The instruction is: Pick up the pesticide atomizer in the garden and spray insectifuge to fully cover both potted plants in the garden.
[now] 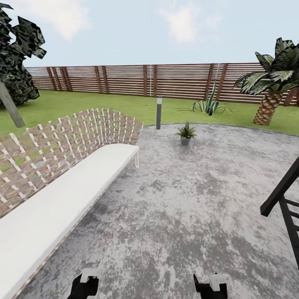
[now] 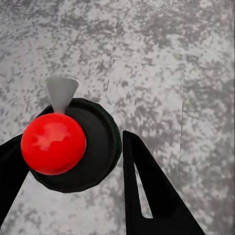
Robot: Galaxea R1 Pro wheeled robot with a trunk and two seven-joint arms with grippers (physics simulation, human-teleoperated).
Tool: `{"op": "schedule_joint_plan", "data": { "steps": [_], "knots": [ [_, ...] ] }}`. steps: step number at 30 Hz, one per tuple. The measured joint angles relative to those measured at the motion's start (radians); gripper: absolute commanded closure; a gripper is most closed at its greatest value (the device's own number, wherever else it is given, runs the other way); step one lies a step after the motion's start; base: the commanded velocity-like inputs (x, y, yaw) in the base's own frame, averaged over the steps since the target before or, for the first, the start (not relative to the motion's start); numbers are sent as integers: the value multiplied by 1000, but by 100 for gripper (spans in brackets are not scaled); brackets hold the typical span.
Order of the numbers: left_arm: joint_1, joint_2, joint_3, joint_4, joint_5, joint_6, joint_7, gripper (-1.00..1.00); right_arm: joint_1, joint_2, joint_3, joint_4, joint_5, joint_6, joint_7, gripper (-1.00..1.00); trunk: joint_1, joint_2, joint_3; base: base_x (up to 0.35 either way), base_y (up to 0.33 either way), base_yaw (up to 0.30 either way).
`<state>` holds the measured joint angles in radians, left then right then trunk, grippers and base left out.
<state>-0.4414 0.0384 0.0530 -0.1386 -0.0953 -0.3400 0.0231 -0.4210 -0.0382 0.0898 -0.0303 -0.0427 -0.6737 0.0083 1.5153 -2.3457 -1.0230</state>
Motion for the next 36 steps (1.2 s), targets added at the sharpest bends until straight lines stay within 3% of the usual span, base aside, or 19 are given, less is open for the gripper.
{"op": "schedule_joint_plan", "data": {
  "steps": [21,36],
  "knots": [
    [0,0,0,0,1,0,0,100,0,0,0,0,0,0,0,-100,0,0,-18,334,89,-269],
    [0,1,0,0,1,0,0,100,0,0,0,0,0,0,0,-100,0,0,-32,147,44,-266]
  ]
}}
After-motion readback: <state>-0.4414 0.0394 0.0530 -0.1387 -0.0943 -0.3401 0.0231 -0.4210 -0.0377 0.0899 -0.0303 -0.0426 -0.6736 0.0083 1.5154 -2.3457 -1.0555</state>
